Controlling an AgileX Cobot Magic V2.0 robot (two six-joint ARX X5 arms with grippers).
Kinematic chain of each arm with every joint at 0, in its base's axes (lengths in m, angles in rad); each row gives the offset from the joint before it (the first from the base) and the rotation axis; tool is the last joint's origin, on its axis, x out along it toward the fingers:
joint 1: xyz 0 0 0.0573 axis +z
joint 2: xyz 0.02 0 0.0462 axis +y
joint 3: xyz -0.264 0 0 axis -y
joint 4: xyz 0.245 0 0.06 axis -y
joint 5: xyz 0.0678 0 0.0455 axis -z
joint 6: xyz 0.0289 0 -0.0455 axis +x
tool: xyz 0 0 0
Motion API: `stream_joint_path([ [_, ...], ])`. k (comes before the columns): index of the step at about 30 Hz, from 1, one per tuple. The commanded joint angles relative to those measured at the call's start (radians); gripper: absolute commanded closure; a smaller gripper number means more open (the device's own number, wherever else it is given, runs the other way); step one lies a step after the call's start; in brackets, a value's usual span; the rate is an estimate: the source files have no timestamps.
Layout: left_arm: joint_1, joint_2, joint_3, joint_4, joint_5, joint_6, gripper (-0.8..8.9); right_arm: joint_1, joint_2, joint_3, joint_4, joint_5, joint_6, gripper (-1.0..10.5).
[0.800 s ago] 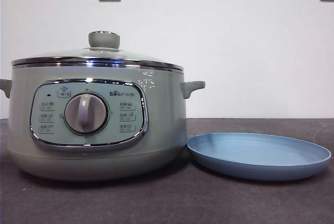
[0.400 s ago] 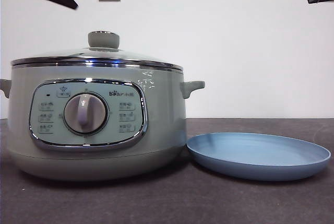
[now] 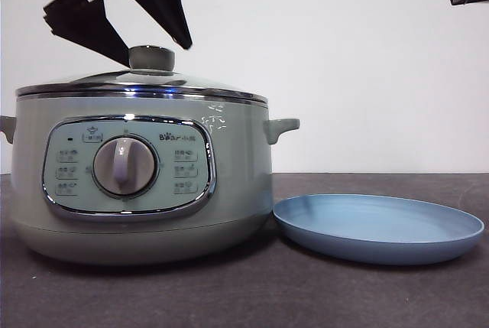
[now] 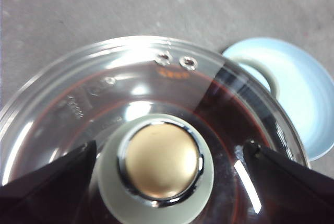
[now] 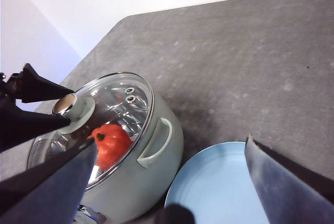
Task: Take the pumpkin out from the steamer,put the pumpkin in the blue plate,close the lid
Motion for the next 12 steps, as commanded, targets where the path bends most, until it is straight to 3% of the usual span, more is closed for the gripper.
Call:
stream_joint_path([
  [1,-0.008,0.005,0.0,0.006,-0.008,0.03,3.42,0.002,-0.001,0.004,0.004,0.002,-0.001,4.7],
  [7,-0.008,0.007,0.0,0.004,-0.008,0.031,4.2,0.002,-0.001,0.004,0.004,0.006,-0.001,4.7],
  [12,-0.007,0.022,0.0,0.002,-0.006,0.031,4.2,0.002,-0.001,0.004,0.004,0.006,-0.001,4.7],
])
